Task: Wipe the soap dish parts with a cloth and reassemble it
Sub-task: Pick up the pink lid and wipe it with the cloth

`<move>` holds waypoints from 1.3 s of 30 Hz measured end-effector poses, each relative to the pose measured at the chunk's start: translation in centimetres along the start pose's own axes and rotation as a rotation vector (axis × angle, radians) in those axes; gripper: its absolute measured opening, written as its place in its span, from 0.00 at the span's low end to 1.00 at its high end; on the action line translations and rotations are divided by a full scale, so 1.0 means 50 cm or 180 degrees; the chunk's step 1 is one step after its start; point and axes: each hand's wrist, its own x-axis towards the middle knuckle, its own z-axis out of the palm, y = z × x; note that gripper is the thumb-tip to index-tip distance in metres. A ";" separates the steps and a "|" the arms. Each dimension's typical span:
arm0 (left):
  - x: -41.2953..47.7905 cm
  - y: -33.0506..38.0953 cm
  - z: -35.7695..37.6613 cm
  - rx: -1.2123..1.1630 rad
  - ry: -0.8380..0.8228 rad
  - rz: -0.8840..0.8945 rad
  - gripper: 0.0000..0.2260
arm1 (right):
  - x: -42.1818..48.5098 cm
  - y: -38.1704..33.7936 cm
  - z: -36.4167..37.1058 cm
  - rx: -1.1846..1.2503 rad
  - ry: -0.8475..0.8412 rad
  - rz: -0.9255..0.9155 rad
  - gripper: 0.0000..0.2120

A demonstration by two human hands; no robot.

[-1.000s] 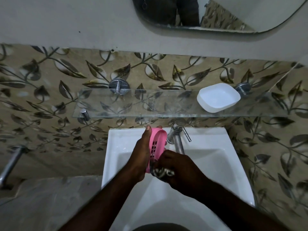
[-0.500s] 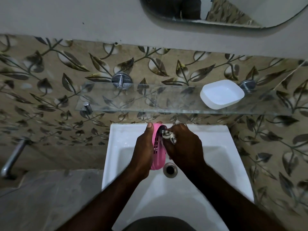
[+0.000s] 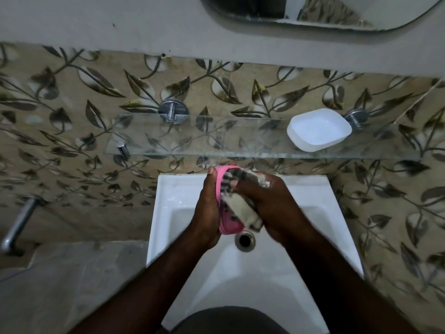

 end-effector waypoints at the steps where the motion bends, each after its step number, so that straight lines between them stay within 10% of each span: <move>1: 0.001 -0.002 0.003 -0.0074 -0.0061 0.0043 0.32 | 0.008 -0.010 -0.005 -0.0083 0.0169 -0.0166 0.06; 10: 0.011 0.026 -0.022 0.0512 0.0415 -0.0122 0.31 | -0.039 0.035 -0.022 -0.2923 -0.1089 -0.1061 0.08; 15: 0.009 0.030 -0.014 0.0934 0.0331 -0.0473 0.32 | -0.010 0.048 -0.042 -0.4581 -0.0805 -0.1899 0.18; 22: 0.006 0.026 -0.025 0.0982 0.0218 -0.0358 0.29 | 0.025 0.014 -0.049 -0.4170 -0.0204 -0.2471 0.17; 29: 0.005 0.007 -0.034 0.0768 0.0689 -0.0476 0.29 | -0.021 0.078 -0.023 -0.3880 -0.0459 -0.1440 0.10; 39: 0.000 -0.002 -0.028 -0.0072 0.0211 -0.0585 0.32 | -0.057 0.060 0.018 0.0549 -0.0195 0.0701 0.06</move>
